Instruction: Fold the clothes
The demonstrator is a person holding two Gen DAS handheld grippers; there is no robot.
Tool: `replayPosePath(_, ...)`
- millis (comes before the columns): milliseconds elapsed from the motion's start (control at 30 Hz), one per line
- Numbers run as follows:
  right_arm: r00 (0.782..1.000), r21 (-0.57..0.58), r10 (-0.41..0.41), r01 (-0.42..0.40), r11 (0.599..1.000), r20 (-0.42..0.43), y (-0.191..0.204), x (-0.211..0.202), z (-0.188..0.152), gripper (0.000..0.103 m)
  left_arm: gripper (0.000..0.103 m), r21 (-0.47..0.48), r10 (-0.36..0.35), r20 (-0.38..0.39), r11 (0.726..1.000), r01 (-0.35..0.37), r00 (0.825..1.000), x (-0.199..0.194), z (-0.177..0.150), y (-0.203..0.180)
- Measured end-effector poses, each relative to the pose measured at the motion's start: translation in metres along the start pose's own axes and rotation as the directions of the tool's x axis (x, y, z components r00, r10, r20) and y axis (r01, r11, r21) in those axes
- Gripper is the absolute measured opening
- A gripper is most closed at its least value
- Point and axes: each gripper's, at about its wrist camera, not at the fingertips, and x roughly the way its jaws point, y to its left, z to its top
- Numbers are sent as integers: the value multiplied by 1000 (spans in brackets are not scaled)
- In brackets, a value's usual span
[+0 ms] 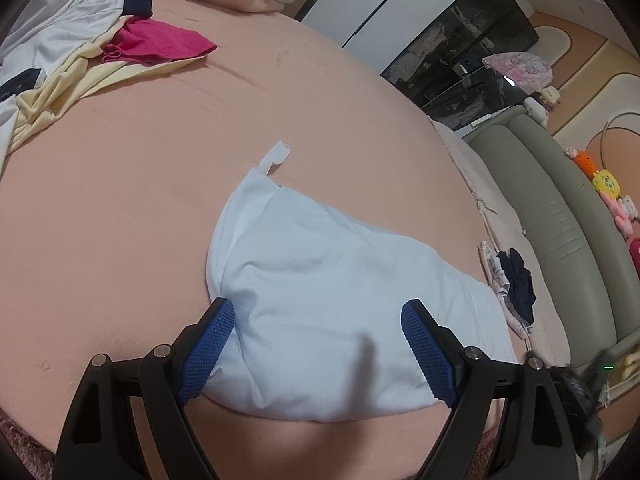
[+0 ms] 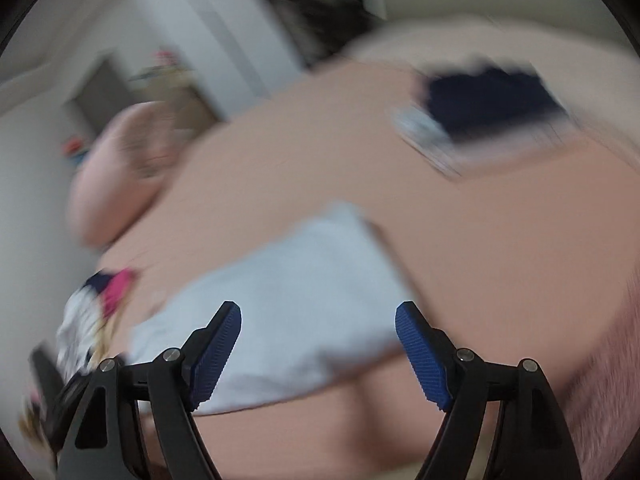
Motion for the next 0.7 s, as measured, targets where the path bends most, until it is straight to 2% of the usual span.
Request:
replayPosePath(100,995,120,-25,36,992,-95,-18,23,-5,80,86,39,7,26,999,-8,1000,-6,0,-5)
replayPosePath(167,994,125,-16,30,992,-110,-17,35,-6,80,86,63,13,40,998,-15,999,-9,-1,-9)
replayPosePath(200,995,109,1,10,994,-98,-13,39,-3,80,86,67,21,29,998,-23,999,-6,-1,-9)
replayPosePath(267,992,84,86,-79,993,-87,-3,51,8,72,86,51,21,10,998,-22,1000,-2,-2,-7)
replayPosePath(367,984,109,142,-131,985,-105,4,80,25,54,86,47,27,-2,999,-27,1000,0,-3,-6)
replayPosePath(400,984,136,146,-131,982,-106,1,90,30,32,86,47,30,-3,998,-30,1000,0,-3,-6)
replayPosePath(433,984,127,147,-134,983,-104,3,95,34,26,86,48,33,-5,998,-33,999,0,-3,-6)
replayPosePath(500,985,32,143,-140,990,-95,19,95,39,21,86,50,39,-9,998,-38,999,1,-3,-7)
replayPosePath(567,992,-179,108,-119,977,-71,51,86,37,20,86,51,47,-12,998,-46,999,1,-4,-7)
replayPosePath(633,995,-405,91,-102,909,-45,89,76,26,20,86,42,78,-12,996,-77,997,0,-3,-5)
replayPosePath(700,995,-568,96,-91,818,-22,122,68,11,20,86,-6,97,-23,995,-97,995,-4,-4,3)
